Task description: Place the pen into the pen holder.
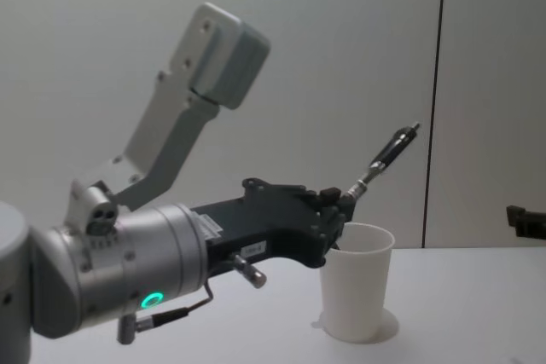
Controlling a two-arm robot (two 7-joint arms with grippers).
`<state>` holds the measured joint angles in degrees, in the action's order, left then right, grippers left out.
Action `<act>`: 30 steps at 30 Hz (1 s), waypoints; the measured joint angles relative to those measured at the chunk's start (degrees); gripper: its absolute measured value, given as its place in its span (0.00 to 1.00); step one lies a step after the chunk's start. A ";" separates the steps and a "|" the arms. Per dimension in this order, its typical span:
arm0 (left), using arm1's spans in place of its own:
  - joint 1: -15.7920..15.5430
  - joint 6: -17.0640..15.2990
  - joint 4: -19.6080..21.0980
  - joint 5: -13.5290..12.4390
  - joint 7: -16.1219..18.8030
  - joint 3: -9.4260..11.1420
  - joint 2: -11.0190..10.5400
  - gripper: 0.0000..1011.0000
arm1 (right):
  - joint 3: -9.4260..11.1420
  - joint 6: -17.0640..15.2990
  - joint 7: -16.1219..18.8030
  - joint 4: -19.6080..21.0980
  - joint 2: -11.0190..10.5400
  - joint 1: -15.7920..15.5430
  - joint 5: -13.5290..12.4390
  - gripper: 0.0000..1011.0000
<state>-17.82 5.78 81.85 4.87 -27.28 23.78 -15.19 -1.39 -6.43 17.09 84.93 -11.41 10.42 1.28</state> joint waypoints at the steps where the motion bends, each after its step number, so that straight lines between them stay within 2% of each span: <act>1: -0.17 -0.08 -0.13 -0.32 -0.18 0.06 0.11 0.13 | 0.00 0.00 0.00 0.00 0.00 0.00 0.00 0.99; 10: -1.42 -1.45 -0.89 -3.09 -0.71 0.75 1.09 0.13 | 0.00 0.00 0.00 0.00 0.00 0.00 0.00 0.99; 17: -1.69 -2.77 -0.87 -5.00 0.30 1.26 1.50 0.13 | 0.00 0.00 0.00 0.00 0.00 0.00 0.00 0.99; 30: -1.36 -4.28 -0.27 -6.33 1.68 1.78 1.57 0.13 | 0.00 0.00 0.00 0.00 0.00 0.00 0.00 0.99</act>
<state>-19.18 1.50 81.58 -1.47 -25.60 25.55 -13.62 -1.39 -6.43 17.09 84.93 -11.41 10.42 1.28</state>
